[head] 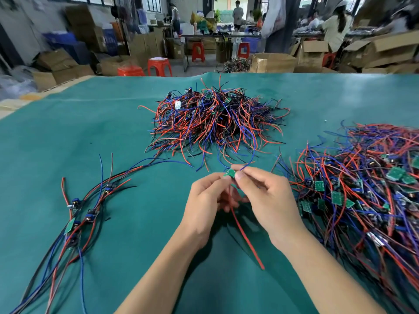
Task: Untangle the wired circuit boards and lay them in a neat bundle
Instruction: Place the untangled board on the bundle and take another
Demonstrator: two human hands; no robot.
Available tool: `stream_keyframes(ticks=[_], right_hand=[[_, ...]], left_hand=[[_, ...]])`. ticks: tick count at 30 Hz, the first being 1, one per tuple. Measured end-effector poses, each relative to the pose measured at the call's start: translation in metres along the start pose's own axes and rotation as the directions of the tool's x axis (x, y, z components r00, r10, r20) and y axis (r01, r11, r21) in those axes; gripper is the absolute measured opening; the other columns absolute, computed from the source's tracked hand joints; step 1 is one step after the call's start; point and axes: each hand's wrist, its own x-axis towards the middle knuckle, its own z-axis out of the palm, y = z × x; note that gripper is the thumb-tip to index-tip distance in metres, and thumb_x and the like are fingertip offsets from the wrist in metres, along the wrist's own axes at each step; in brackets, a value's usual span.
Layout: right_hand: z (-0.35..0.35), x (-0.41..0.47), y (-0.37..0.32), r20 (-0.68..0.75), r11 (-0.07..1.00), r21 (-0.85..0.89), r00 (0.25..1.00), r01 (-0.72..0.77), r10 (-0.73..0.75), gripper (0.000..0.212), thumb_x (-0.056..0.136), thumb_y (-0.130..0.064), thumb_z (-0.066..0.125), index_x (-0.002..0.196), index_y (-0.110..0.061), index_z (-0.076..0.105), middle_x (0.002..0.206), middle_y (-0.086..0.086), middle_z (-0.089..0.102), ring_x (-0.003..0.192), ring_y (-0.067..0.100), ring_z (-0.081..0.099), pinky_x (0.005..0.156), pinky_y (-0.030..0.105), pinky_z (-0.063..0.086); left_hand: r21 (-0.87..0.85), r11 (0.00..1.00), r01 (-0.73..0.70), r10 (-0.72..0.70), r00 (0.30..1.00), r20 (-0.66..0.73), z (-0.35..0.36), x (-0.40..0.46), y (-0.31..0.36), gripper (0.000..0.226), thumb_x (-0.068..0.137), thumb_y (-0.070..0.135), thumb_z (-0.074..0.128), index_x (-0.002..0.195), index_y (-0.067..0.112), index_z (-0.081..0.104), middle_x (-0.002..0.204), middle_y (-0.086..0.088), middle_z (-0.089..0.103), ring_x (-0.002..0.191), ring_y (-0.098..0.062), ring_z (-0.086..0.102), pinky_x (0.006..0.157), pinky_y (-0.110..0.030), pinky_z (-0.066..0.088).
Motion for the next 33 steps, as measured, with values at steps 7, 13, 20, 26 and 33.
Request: stream_keyframes(ticks=[7, 13, 20, 26, 33], right_hand=[[-0.007, 0.004, -0.007, 0.076, 0.907, 0.380, 0.984, -0.181, 0.164, 0.014, 0.088, -0.007, 0.072, 0.085, -0.016, 0.083, 0.084, 0.002, 0.072, 0.066, 0.012, 0.058, 0.068, 0.028, 0.042], [-0.014, 0.006, -0.008, -0.027, 0.961, 0.263, 0.995, -0.085, 0.096, 0.014, 0.084, -0.010, 0.079, 0.075, -0.020, 0.081, 0.078, 0.002, 0.076, 0.068, 0.009, 0.063, 0.056, 0.017, 0.045], [-0.021, 0.009, -0.005, 0.005, 0.969, 0.211, 0.992, -0.127, 0.129, 0.006, 0.076, -0.014, 0.084, 0.072, -0.014, 0.080, 0.064, 0.006, 0.068, 0.054, 0.014, 0.051, 0.049, 0.021, 0.042], [-0.031, 0.017, 0.000, -0.177, 0.976, 0.207, 0.979, -0.060, 0.097, 0.017, 0.081, -0.009, 0.082, 0.067, -0.018, 0.078, 0.052, -0.003, 0.056, 0.046, 0.010, 0.045, 0.043, 0.019, 0.037], [-0.060, 0.028, 0.007, -0.540, 0.994, -0.049, 0.835, 0.097, -0.108, 0.011, 0.079, -0.032, 0.080, 0.070, -0.036, 0.075, 0.061, 0.000, 0.064, 0.042, 0.014, 0.056, 0.043, 0.027, 0.044]], left_hand=[[-0.143, 0.967, 0.210, -0.181, 0.965, 0.187, -0.001, -0.001, 0.003, 0.020, 0.088, 0.021, 0.054, 0.070, 0.014, 0.060, 0.057, -0.002, 0.044, 0.048, -0.013, 0.036, 0.050, -0.026, 0.025], [-0.096, 0.986, 0.136, -0.118, 0.978, 0.172, -0.001, -0.002, 0.001, 0.015, 0.087, 0.030, 0.070, 0.084, 0.015, 0.071, 0.075, -0.008, 0.063, 0.058, -0.016, 0.057, 0.054, -0.022, 0.043], [-0.048, 0.996, 0.069, -0.055, 0.965, 0.255, -0.001, -0.005, 0.001, 0.009, 0.079, 0.018, 0.076, 0.075, 0.011, 0.072, 0.074, -0.009, 0.067, 0.061, -0.014, 0.057, 0.056, -0.021, 0.042], [0.012, 0.993, 0.118, -0.117, 0.952, 0.282, -0.001, -0.005, 0.001, 0.010, 0.074, 0.025, 0.075, 0.071, 0.015, 0.073, 0.064, -0.004, 0.066, 0.048, -0.008, 0.049, 0.047, -0.017, 0.036], [0.040, 0.993, 0.109, -0.116, 0.940, 0.320, 0.000, -0.005, 0.001, 0.010, 0.077, 0.024, 0.073, 0.074, 0.014, 0.072, 0.062, -0.002, 0.064, 0.046, -0.006, 0.048, 0.045, -0.015, 0.035]])
